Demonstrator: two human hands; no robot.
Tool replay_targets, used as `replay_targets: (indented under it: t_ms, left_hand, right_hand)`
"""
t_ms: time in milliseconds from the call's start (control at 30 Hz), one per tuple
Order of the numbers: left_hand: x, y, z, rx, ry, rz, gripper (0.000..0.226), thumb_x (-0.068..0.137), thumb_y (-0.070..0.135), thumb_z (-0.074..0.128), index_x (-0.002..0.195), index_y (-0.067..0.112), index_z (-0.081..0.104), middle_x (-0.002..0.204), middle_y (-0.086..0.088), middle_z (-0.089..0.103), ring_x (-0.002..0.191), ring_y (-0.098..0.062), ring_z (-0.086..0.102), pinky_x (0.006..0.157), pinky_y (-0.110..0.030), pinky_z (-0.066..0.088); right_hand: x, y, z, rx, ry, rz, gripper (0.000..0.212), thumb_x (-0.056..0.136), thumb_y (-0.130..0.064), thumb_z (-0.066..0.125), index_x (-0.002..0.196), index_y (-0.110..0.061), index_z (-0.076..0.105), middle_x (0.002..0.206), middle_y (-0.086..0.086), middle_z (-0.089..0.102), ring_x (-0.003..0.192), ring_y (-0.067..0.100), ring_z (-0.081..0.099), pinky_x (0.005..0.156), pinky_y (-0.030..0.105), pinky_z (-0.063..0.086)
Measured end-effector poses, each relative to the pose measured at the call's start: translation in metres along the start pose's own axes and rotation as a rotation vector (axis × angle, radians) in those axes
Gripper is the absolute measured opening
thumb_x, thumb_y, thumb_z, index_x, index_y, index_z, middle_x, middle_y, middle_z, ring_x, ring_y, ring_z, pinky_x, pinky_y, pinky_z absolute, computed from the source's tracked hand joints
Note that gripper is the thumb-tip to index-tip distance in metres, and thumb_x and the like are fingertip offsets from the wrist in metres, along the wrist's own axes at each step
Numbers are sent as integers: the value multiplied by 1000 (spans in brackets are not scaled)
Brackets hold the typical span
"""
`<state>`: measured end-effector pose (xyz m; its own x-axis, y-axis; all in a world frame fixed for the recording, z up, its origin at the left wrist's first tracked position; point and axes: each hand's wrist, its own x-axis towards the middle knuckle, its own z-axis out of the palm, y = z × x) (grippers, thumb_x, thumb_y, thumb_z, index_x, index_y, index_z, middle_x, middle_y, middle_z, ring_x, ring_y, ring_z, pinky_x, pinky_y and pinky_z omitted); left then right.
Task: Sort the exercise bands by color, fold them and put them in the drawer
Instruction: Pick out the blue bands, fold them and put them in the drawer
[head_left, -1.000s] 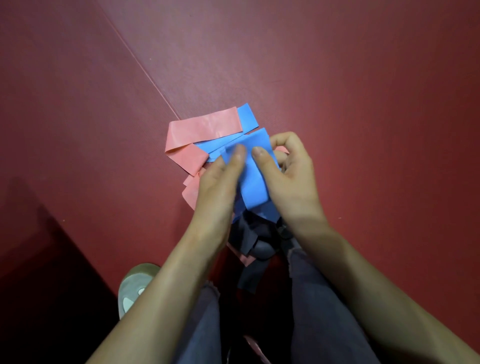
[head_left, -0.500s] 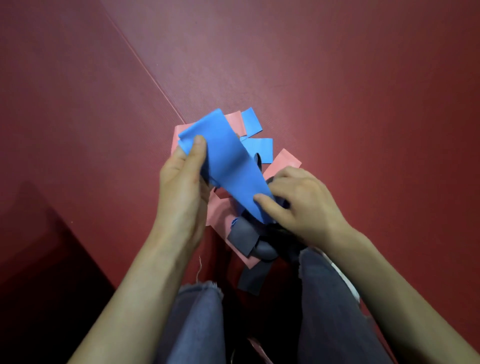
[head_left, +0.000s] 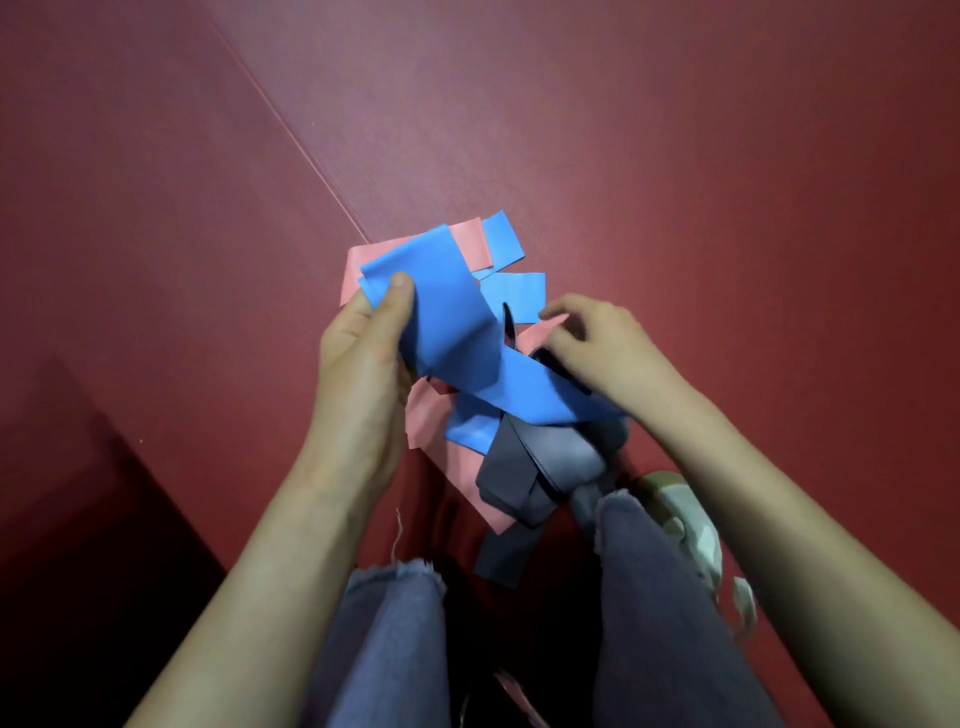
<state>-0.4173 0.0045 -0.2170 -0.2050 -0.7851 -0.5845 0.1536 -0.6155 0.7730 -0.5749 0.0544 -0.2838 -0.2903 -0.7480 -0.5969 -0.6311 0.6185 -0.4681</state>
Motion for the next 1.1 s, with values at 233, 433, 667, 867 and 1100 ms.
replay_targets:
  t_ms: [233, 433, 667, 867, 1100]
  left_hand:
    - [-4, -7, 9, 14, -61, -28, 29, 96, 11, 35, 83, 21, 59, 63, 14, 71, 62, 2, 66, 62, -17, 54]
    - [-5, -23, 8, 9, -62, -110, 29, 96, 13, 36, 86, 20, 62, 71, 13, 73, 70, -1, 68, 74, -22, 55]
    - [1, -19, 0, -130, 84, -99, 25, 96, 14, 35, 90, 19, 59, 68, 12, 71, 64, 0, 66, 64, -19, 54]
    - [6, -13, -7, -155, 173, -47, 22, 96, 11, 35, 95, 17, 57, 65, 15, 70, 61, 2, 65, 57, -16, 53]
    - [1, -19, 1, 18, 120, -11, 31, 96, 12, 36, 80, 21, 60, 64, 14, 70, 64, 0, 65, 69, -20, 52]
  right_hand:
    - [56, 5, 15, 25, 136, 21, 34, 88, -16, 50, 121, -6, 50, 123, 17, 50, 111, 32, 50, 90, 35, 39]
    - [58, 10, 29, -243, 125, -43, 24, 84, -15, 51, 105, -4, 51, 118, 17, 45, 111, 33, 43, 81, 39, 37]
    - [32, -15, 13, 194, 204, -38, 22, 71, -8, 52, 64, -22, 37, 59, -3, 47, 61, 16, 45, 59, 27, 32]
    - [0, -45, -32, 1101, 164, -257, 40, 74, 10, 44, 94, -24, 49, 43, -13, 45, 41, -1, 36, 43, 10, 31]
    - [-4, -37, -43, 930, -352, -271, 28, 73, -5, 55, 91, -25, 64, 75, -2, 68, 73, 7, 60, 75, 18, 50]
